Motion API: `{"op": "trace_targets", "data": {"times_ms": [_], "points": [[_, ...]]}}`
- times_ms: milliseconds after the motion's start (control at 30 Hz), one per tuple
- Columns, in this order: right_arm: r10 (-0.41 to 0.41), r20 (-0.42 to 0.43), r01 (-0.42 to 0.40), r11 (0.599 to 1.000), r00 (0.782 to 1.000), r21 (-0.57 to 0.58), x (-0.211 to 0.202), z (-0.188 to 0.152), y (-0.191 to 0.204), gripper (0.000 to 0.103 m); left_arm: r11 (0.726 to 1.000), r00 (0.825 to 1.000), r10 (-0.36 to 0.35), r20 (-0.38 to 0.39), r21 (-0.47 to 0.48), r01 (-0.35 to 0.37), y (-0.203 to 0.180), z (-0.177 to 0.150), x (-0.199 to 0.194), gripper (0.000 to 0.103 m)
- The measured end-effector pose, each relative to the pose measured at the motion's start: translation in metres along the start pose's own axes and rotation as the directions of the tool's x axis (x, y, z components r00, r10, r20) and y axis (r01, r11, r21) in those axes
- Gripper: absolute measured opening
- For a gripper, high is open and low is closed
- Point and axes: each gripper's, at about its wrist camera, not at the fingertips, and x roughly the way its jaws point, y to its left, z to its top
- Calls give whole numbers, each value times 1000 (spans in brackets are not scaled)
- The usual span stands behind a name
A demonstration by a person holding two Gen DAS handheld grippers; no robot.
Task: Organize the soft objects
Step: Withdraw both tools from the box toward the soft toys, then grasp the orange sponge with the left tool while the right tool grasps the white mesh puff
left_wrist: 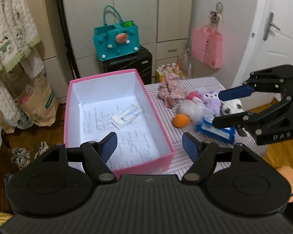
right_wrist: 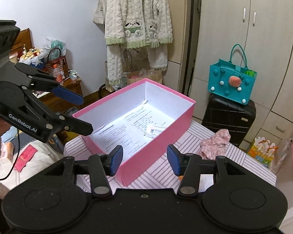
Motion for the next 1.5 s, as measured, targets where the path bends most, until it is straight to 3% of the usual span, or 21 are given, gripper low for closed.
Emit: {"op": "trace_targets", "data": {"times_ms": [467, 900, 1067, 1500], "points": [[-37, -26, 38, 998, 999, 59, -48, -69, -17, 71, 987, 996, -64, -67, 142, 73, -67, -18, -1, 76], [-21, -85, 32, 992, 996, 124, -29, -127, -64, 76, 965, 978, -135, -159, 204, 167, -119, -19, 56, 77], [-5, -64, 13, 992, 998, 125, -19, -129, -88, 76, 968, 978, -156, -141, 176, 180, -127, -11, 78, 76], [-55, 4, 54, 999, 999, 5, 28, -113, -132, 78, 986, 990, -138, -30, 86, 140, -122, 3, 138, 74]]}}
